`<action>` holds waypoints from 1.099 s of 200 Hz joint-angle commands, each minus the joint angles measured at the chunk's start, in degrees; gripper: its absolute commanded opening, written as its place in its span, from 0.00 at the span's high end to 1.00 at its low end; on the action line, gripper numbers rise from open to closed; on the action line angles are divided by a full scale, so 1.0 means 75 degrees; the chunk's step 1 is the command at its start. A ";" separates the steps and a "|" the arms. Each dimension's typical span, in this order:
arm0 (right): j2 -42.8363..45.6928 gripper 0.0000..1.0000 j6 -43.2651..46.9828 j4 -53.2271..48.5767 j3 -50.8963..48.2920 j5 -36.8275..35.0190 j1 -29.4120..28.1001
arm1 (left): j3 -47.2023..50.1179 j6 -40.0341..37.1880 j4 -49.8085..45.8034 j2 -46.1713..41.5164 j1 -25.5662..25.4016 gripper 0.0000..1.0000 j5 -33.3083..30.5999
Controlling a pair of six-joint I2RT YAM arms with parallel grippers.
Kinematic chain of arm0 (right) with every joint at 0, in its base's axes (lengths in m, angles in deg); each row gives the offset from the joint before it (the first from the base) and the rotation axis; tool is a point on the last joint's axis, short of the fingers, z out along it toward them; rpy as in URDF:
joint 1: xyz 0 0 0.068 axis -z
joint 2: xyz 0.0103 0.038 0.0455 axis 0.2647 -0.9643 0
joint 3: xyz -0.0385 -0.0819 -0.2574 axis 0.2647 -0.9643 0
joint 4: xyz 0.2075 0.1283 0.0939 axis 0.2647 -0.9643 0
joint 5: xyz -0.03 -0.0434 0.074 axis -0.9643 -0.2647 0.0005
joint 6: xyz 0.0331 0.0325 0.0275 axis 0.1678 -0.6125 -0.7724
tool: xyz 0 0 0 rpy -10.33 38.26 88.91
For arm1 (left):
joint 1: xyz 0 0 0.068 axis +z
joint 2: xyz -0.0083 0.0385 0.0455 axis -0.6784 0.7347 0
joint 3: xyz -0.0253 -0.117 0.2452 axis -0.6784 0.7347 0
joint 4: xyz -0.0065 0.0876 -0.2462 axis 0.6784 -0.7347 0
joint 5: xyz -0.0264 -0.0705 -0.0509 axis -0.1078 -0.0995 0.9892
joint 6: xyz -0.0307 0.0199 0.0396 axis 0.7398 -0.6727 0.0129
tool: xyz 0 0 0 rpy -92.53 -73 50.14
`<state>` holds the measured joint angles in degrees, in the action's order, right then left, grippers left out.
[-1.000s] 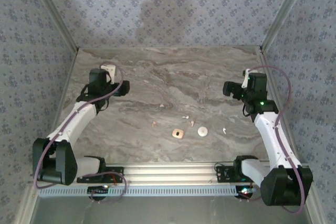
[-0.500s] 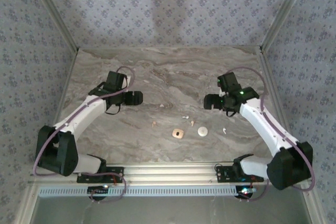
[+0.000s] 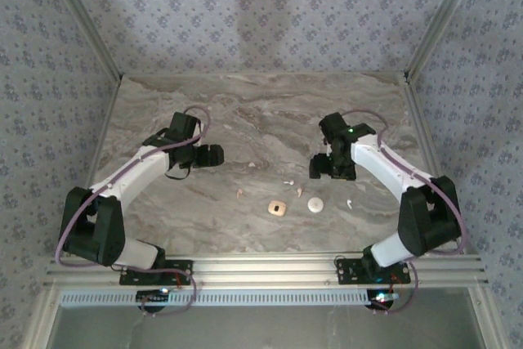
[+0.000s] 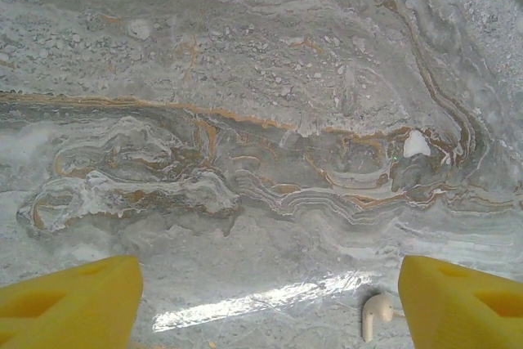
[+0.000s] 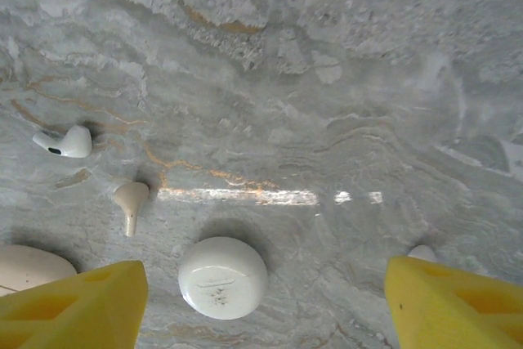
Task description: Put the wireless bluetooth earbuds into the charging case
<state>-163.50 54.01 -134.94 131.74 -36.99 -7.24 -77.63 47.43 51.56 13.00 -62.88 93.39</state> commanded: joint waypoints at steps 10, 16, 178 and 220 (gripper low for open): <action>-0.0512 0.24 0.0081 -0.0679 0.0347 0.0341 -0.0189 | -0.0114 0.0156 -0.0207 0.0079 -0.0007 0.18 0.0151; -0.0592 0.24 0.0137 -0.0801 0.0345 0.0289 -0.0205 | -0.0113 0.0155 -0.0229 0.0096 -0.0007 0.18 0.0157; -0.1756 0.27 0.1051 -0.0945 -0.0137 0.0476 -0.1263 | -0.0028 0.0125 -0.0326 0.0199 -0.0007 0.18 0.0024; -0.1922 0.29 0.1057 -0.0587 -0.0238 0.0622 -0.1298 | 0.0027 0.0157 -0.0308 0.0182 -0.0004 0.18 0.0028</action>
<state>-176.36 61.16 -140.21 130.73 -33.36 -16.48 -77.60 48.00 50.43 15.45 -62.88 93.52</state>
